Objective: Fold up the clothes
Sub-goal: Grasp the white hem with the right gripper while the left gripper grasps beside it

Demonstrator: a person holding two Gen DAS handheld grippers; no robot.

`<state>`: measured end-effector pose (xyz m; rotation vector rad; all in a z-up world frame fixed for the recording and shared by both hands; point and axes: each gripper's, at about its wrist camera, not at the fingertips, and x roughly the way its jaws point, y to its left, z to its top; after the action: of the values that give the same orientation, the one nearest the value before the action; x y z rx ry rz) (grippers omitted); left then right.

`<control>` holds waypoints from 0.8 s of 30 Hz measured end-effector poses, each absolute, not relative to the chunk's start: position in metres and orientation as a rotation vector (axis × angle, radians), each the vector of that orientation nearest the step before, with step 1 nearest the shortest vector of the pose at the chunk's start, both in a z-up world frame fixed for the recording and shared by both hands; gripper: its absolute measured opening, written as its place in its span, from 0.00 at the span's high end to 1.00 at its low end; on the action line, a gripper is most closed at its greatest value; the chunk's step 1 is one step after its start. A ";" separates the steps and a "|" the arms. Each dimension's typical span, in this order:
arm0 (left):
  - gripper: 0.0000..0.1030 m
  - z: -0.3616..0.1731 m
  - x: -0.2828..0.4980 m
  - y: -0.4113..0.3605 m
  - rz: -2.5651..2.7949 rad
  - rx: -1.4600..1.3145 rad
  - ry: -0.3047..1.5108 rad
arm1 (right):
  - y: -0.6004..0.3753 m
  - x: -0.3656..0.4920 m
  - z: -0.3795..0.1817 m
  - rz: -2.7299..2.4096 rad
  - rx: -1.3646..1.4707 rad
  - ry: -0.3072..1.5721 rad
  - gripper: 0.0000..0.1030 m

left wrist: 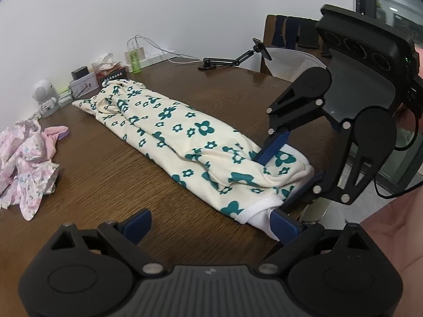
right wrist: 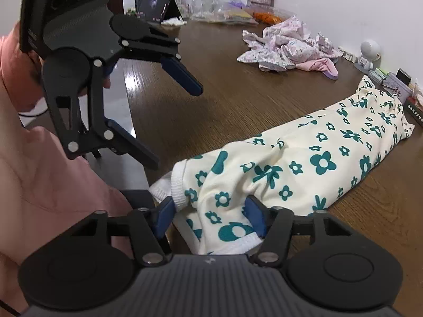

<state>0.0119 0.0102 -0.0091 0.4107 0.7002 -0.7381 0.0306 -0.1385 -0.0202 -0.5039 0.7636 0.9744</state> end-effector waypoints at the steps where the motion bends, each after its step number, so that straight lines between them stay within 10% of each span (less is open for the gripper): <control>1: 0.07 -0.009 0.012 0.010 -0.744 0.412 0.699 | -0.137 0.031 -0.020 0.972 -0.511 0.764 0.47; 11: 0.09 -0.014 0.011 -0.002 -0.801 0.554 0.638 | -0.138 0.044 -0.015 0.904 -0.499 0.833 0.88; 24: 0.38 -0.040 0.016 -0.043 -0.893 1.103 0.312 | -0.159 0.083 0.012 0.903 -0.182 0.971 0.92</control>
<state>0.0157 -0.0426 -0.0395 1.1025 0.3120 -0.8929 0.0831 -0.1590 0.0115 -0.1823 0.9712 0.9031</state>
